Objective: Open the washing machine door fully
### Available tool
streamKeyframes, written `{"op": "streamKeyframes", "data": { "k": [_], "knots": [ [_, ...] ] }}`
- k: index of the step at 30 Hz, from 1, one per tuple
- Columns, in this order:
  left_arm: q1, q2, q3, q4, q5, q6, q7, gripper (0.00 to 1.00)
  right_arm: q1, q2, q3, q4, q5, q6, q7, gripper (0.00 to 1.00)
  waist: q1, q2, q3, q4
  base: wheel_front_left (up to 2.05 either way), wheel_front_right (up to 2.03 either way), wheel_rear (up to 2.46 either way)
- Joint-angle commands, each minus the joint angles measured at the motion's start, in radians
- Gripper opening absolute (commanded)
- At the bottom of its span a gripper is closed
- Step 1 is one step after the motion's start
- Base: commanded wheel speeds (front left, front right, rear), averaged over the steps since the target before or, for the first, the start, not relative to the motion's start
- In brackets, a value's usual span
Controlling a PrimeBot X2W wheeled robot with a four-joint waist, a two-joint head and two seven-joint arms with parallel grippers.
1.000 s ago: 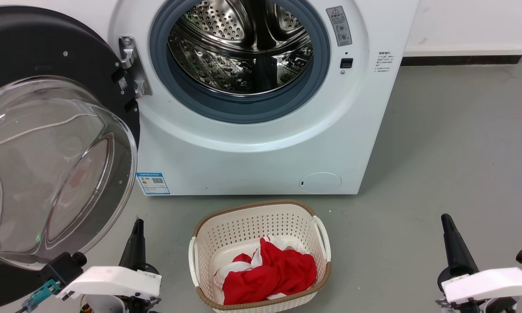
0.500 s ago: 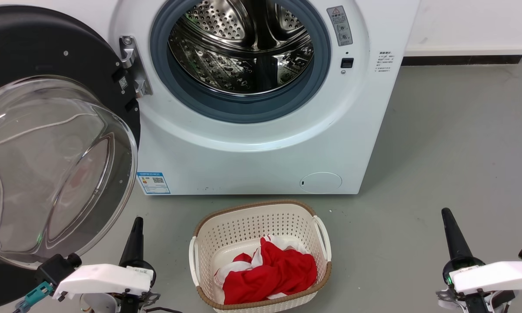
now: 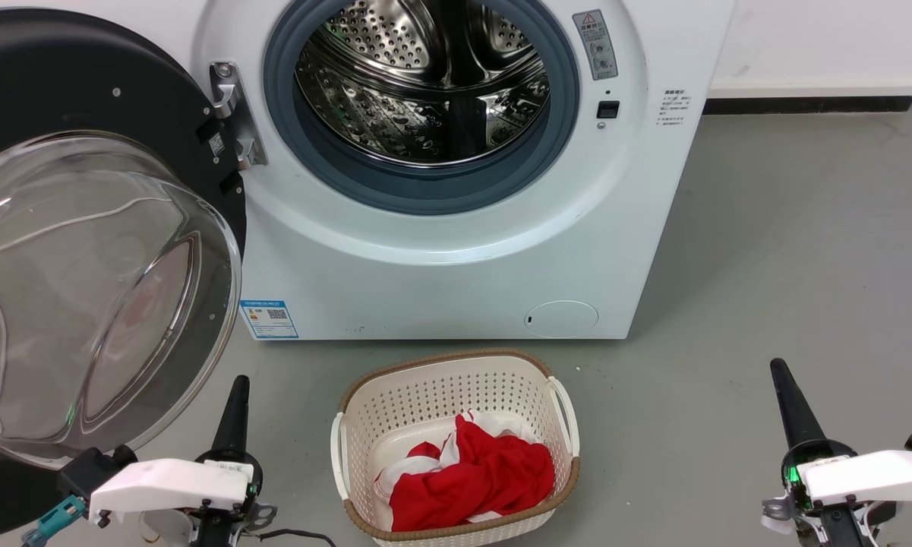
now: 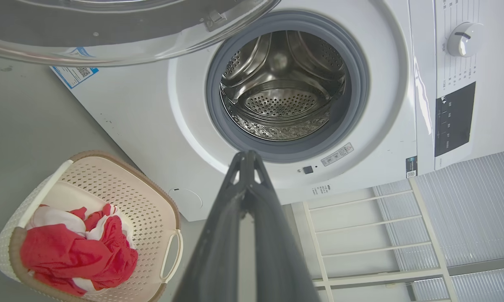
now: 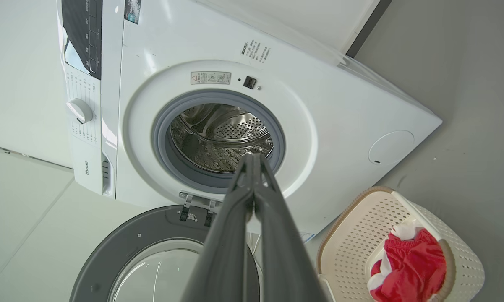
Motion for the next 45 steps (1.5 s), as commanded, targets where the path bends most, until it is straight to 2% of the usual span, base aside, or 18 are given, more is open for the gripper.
{"op": "streamKeyframes", "data": {
  "k": [1, 45],
  "knots": [
    [-0.024, 0.001, 0.005, -0.004, -0.023, -0.008, 0.005, 0.00, -0.019, -0.006, -0.003, -0.001, 0.025, 0.000, 0.007, 0.00, -0.0001, 0.0000, 0.000, 0.000, 0.00, 0.00, 0.00],
    [-0.035, -0.006, 0.041, 0.008, -0.385, -0.034, 0.098, 0.00, -0.070, 0.001, -0.027, 0.060, 0.381, 0.000, 0.083, 0.00, -0.0001, 0.0000, 0.003, 0.005, 0.00, 0.00, 0.00]
  ]
}}
